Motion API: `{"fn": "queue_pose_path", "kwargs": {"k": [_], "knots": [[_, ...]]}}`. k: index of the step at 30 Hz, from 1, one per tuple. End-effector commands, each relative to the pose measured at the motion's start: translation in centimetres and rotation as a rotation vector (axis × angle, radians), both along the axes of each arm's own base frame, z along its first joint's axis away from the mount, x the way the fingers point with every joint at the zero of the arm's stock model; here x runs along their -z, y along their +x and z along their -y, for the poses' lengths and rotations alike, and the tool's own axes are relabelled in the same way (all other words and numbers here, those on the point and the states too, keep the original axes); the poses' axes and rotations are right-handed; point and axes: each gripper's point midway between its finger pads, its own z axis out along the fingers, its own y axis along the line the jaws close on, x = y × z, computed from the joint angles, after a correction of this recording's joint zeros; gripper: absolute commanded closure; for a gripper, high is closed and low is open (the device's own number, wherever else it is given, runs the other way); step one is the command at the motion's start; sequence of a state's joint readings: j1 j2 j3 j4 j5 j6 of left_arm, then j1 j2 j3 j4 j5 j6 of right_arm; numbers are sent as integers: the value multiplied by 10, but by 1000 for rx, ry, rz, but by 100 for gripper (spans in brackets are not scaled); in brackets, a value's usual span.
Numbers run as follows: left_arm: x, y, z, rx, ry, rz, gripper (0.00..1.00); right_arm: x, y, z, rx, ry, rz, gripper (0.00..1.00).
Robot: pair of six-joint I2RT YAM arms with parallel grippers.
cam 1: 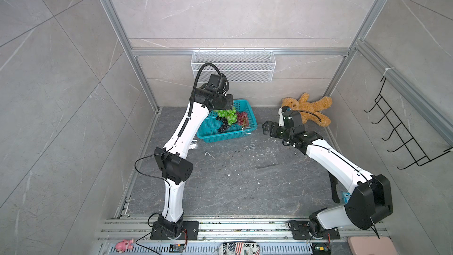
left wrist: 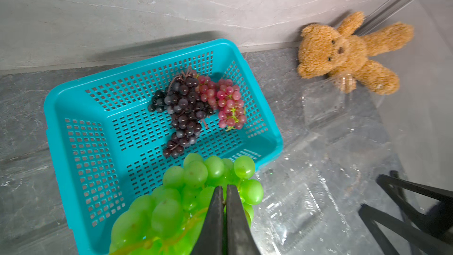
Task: Pack grapes into containers
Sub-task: Pick up the grape from the basket, then place the grape into the packing box.
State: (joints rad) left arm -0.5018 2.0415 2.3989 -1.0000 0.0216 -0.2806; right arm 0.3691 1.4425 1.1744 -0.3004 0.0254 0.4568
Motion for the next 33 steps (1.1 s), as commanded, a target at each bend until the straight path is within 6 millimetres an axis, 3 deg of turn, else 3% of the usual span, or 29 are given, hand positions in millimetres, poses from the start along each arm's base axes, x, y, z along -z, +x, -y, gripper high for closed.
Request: {"fn": "queue_pose_path", "kwargs": {"k": [1, 7, 14, 20, 33], "knots": [[-50, -39, 17, 62, -93, 57, 100, 5, -15, 14, 25, 7, -34, 1], [-50, -76, 53, 130, -133, 31, 100, 17, -31, 35, 67, 24, -62, 1], [-16, -106, 109, 211, -195, -45, 100, 28, -50, 59, 113, 45, -83, 1], [20, -115, 144, 218, -255, -106, 100, 39, -62, 69, 131, 57, -95, 1], [85, -114, 192, 210, -328, -210, 100, 64, -74, 83, 154, 81, -124, 1]]}}
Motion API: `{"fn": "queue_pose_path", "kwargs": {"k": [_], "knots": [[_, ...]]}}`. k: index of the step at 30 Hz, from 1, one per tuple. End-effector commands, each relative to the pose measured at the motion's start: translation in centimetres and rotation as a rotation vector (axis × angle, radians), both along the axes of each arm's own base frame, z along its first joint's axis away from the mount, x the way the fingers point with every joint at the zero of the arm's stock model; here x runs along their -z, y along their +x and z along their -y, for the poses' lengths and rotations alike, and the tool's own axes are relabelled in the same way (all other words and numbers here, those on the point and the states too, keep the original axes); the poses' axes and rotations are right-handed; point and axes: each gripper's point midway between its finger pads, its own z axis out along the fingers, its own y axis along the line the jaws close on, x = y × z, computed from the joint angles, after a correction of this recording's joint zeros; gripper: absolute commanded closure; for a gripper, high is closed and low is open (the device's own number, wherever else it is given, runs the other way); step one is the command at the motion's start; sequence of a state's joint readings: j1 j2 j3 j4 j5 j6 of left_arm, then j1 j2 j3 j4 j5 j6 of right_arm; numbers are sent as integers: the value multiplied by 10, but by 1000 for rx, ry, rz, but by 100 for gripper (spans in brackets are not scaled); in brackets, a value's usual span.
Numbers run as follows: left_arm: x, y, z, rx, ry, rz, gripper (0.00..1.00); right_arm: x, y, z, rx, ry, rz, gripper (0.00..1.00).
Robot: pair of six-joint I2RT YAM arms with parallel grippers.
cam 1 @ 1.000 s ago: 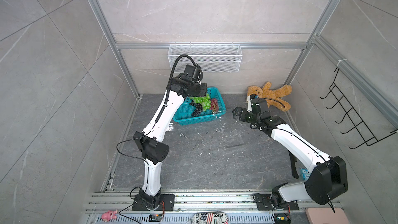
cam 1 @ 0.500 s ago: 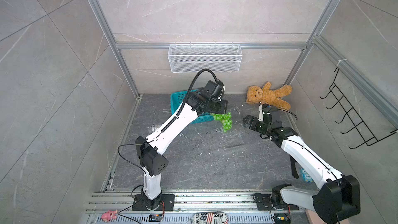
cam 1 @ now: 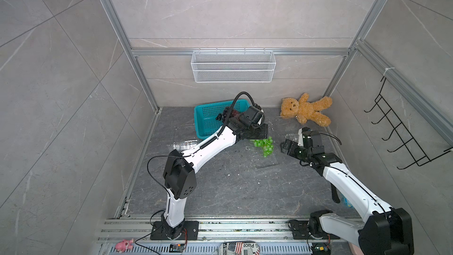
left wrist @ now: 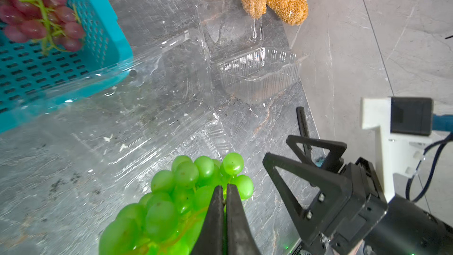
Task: Pack grapes into containers
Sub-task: Place the grape into the packing box.
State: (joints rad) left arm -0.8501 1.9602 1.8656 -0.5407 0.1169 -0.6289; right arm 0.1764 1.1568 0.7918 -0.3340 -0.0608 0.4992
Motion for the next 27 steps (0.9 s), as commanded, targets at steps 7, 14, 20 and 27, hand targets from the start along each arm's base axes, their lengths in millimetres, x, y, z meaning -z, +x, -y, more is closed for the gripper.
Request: {"fn": "queue_pose_path", "kwargs": {"k": [7, 14, 20, 27], "knots": [[30, -2, 42, 15, -98, -55, 100, 8, -1, 6, 10, 47, 14, 1], [60, -7, 48, 18, -81, -96, 100, 20, 0, 7, 6, 47, -3, 1], [83, -10, 46, 17, -55, -124, 100, 30, 0, 5, 2, 63, -19, 1], [105, -7, 39, 4, 23, -134, 100, 34, 0, 3, -4, 70, -25, 1]]}}
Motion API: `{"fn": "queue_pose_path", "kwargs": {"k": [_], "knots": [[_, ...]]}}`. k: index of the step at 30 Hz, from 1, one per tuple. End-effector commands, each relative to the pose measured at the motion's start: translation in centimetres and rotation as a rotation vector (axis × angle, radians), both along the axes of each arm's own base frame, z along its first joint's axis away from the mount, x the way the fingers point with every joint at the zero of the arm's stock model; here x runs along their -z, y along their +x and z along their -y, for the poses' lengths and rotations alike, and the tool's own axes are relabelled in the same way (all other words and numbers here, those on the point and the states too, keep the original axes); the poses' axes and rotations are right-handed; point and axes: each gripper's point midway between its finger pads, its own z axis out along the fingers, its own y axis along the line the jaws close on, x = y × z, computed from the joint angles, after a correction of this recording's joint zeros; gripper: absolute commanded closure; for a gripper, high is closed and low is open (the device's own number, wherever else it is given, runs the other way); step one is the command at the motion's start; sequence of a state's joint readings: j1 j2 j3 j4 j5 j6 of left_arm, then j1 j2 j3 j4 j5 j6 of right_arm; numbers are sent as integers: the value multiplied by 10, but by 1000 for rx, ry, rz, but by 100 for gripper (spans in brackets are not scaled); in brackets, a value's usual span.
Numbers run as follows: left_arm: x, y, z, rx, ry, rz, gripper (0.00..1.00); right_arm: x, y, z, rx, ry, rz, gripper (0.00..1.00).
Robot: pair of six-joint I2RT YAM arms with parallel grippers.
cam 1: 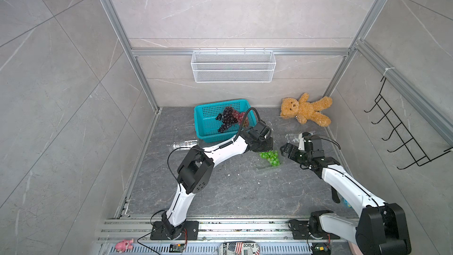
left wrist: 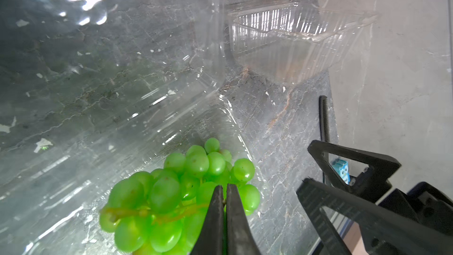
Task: Pack grapes into containers
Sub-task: Place the grape into the packing box.
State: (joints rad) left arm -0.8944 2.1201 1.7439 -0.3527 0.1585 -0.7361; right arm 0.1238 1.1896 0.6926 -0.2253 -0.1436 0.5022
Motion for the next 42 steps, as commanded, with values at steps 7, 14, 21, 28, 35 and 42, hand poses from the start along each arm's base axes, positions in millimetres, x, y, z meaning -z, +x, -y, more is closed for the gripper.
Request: {"fn": "queue_pose_path", "kwargs": {"k": [7, 14, 21, 28, 35, 42], "knots": [[9, 4, 3, 13, 30, 1, 100, 3, 4, -2, -6, 14, 5, 1], [2, 6, -2, 23, 56, 13, 86, 4, 4, -3, -15, 14, 3, 1], [-9, 8, -5, 21, 52, 26, 58, 9, 5, -4, -17, 15, -8, 1], [-47, 12, -13, 26, 32, 80, 37, 13, 9, -5, -24, 17, -18, 3], [-86, 25, -54, -5, 70, 146, 12, 46, 10, -13, -47, 41, -91, 24], [-72, 41, -115, -110, 61, 88, 1, 64, 14, -18, -44, 53, -129, 43]]}}
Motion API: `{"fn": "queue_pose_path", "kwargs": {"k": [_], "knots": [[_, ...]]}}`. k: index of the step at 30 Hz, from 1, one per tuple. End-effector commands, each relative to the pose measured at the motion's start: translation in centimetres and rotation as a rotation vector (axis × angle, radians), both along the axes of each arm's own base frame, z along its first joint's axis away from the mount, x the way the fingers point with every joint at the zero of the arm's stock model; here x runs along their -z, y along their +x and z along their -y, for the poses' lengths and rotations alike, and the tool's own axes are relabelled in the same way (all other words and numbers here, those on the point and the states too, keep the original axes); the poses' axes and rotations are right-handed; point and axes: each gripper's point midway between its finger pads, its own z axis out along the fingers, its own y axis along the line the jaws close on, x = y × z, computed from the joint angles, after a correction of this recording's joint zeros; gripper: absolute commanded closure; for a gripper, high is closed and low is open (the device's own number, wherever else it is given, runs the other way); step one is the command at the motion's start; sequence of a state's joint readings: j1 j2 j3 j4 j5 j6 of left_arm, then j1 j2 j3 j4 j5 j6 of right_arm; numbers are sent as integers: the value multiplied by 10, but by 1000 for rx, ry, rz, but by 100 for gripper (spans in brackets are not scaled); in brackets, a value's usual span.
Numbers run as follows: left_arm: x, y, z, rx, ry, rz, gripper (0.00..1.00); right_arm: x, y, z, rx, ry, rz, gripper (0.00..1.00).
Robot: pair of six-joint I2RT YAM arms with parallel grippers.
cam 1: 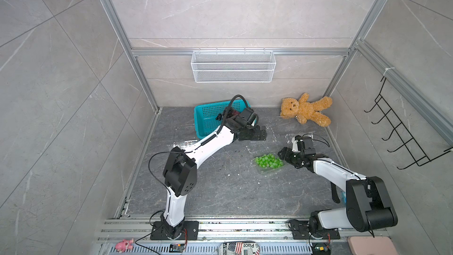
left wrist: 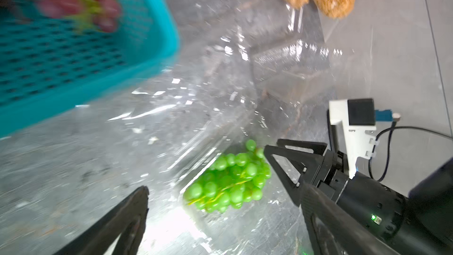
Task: Pack grapes into containers
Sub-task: Place the grape into the packing box.
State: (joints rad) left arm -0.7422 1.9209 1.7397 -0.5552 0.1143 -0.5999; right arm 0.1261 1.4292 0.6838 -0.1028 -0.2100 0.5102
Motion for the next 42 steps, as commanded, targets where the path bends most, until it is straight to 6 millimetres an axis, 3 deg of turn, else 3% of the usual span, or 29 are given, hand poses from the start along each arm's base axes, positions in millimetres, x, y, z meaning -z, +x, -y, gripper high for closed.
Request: {"fn": "queue_pose_path", "kwargs": {"k": [1, 5, 14, 18, 24, 31, 42], "knots": [[1, 5, -28, -41, -29, -25, 1, 4, 4, -4, 0, 14, 2, 45], [13, 16, -39, -70, -71, -65, 1, 9, 9, -10, 11, 31, -3, 59], [-3, 45, -50, -82, -87, -44, 1, 9, 15, -25, 32, 71, -7, 64], [-3, 62, -57, -86, -82, -53, 1, 8, 17, -27, 47, 94, -9, 64], [2, 85, -56, -88, -78, -62, 1, 14, 20, -32, 66, 144, -6, 74], [15, 88, -49, -75, -89, -101, 1, 11, 18, -35, 49, 165, 42, 81], [16, 82, -48, -75, -89, -116, 1, -24, 8, -33, -10, 147, 158, 89]]}}
